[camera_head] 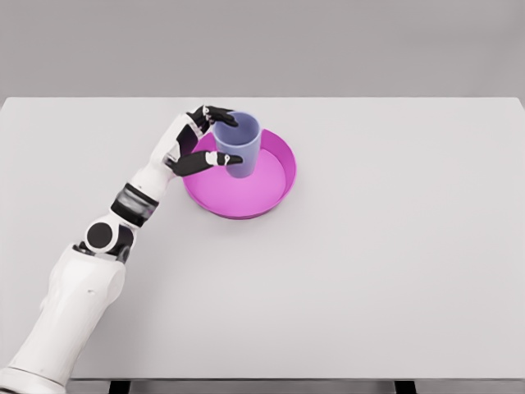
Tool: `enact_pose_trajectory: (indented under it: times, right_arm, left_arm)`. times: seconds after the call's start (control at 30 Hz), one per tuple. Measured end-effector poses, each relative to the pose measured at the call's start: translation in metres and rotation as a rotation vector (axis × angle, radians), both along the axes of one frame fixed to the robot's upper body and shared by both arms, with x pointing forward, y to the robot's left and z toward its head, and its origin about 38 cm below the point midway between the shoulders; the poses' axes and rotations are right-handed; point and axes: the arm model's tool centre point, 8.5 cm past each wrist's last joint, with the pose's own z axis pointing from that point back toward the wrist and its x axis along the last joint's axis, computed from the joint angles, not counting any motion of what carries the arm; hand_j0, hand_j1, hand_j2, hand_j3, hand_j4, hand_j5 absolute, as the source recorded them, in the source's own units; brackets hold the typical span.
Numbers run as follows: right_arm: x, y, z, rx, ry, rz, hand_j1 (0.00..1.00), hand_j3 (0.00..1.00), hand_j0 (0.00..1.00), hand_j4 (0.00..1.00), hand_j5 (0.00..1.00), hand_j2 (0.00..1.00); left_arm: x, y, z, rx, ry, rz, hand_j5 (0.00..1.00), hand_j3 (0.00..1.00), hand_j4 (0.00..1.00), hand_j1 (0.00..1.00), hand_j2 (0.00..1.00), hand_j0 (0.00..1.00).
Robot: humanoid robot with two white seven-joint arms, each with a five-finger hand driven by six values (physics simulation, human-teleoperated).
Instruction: Flip the cup with left arm and place it on the plate
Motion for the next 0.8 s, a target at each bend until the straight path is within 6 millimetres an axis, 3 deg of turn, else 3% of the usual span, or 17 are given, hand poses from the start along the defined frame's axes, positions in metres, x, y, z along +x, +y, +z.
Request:
enact_pose_trajectory:
  times: [0.8]
  right_arm:
    - [0.000,0.000,0.000,0.000,0.000,0.000,1.00,1.00,1.00,1.00,1.00,1.00]
  left_arm:
    - [0.000,0.004,-0.024,0.012,0.058,0.023,0.50,0.50,0.50,0.50,0.50,0.50]
